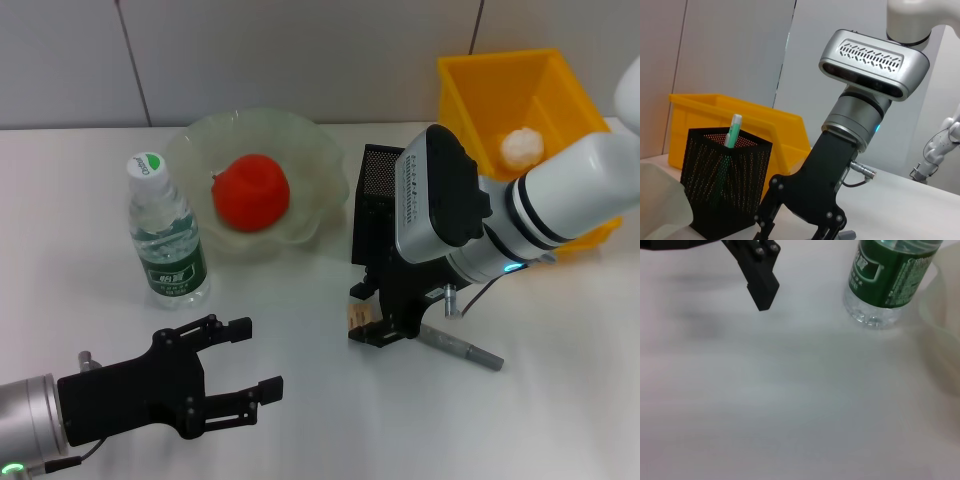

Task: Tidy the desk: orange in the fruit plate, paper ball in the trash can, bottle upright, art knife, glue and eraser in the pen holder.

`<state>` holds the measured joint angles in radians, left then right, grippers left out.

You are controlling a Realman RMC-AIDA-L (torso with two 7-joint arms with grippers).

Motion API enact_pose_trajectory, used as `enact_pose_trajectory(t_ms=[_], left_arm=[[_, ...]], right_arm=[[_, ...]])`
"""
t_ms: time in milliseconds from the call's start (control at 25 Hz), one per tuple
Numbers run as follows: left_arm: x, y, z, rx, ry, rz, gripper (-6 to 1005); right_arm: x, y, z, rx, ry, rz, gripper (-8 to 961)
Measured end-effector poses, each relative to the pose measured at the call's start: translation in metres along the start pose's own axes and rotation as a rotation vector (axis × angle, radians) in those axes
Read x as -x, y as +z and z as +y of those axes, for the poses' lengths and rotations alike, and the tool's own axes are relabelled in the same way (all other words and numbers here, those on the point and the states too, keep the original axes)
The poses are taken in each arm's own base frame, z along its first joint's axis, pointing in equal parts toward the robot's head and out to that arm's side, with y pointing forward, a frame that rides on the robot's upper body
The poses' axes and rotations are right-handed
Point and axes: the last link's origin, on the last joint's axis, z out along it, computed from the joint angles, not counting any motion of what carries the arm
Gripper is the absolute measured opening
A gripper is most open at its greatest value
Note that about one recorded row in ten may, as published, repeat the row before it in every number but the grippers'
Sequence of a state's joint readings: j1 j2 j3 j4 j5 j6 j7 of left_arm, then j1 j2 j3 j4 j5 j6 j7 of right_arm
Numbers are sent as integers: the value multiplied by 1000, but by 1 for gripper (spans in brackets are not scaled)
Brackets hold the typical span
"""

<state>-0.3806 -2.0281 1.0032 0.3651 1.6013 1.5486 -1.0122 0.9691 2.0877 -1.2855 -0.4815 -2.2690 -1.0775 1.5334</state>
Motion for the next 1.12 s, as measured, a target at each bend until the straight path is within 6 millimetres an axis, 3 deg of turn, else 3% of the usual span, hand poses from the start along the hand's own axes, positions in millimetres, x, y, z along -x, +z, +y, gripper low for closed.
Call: enact_pose_trajectory(t_ms=[200,640,880,1120], left_arm=[[0,0,0,1,0,1,862],[-1,-1,0,2,2,3,862],[-3,-2,-2,-2,7,9,862],[-4,-3,-2,-3,13,8,862]], right_arm=[[-1,0,0,-4,2,1,540],[0,0,0,-2,2,-2,500],[3,-1,-2,-6,-5,-8,402],[19,-20,-8,-6,38,-52,388]])
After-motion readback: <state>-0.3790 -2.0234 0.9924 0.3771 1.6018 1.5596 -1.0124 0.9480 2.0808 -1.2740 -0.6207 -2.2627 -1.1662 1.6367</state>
